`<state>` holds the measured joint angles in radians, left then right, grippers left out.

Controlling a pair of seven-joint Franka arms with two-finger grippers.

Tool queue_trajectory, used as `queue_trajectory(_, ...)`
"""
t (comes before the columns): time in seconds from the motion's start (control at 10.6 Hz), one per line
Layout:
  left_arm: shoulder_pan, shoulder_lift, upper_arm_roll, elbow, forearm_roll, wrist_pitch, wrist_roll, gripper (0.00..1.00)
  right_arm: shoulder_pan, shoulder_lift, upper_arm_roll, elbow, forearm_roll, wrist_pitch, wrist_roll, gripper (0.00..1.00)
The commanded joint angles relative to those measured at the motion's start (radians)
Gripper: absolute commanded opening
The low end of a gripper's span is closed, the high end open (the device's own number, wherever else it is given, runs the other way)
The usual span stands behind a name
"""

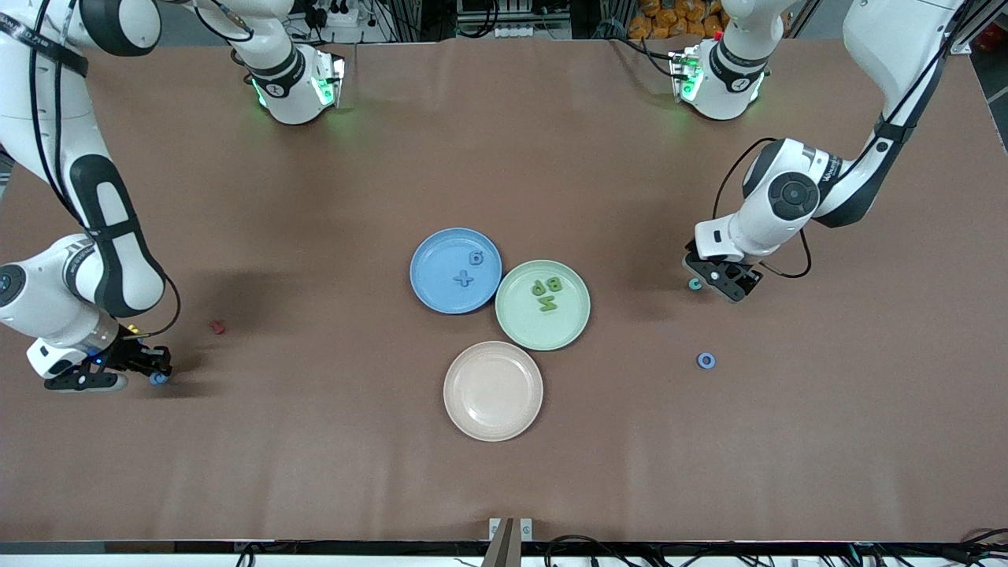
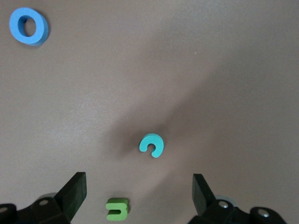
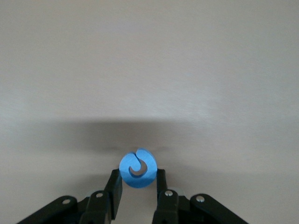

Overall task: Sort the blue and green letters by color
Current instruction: 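Release the e on the blue plate while the left gripper reaches green u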

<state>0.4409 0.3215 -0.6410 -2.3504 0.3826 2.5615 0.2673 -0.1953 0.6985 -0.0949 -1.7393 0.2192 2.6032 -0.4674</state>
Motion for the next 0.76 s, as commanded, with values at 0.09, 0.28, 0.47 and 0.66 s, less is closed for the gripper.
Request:
queue_trajectory(0.09, 0.077, 0.036, -0.014, -0.010, 0.077, 0.042, 0.089, 1.00, 0.212, -0.172, -0.046, -0.090, 0.020, -0.186, 0.274, 0.09)
queue_trajectory(0.28, 0.097, 0.057, -0.014, -0.006, 0.108, 0.051, 0.089, 1.00, 0.368, -0.230, -0.071, -0.167, 0.022, -0.192, 0.347, 0.10)
queue_trajectory(0.47, 0.098, 0.062, -0.009, -0.010, 0.110, 0.052, 0.089, 1.00, 0.616, -0.258, -0.144, -0.197, 0.022, -0.251, 0.394, 0.10)
queue_trajectory(0.66, 0.146, 0.091, -0.006, -0.012, 0.168, 0.054, 0.089, 0.96, 0.767, -0.258, -0.146, -0.192, 0.020, -0.265, 0.447, 0.10)
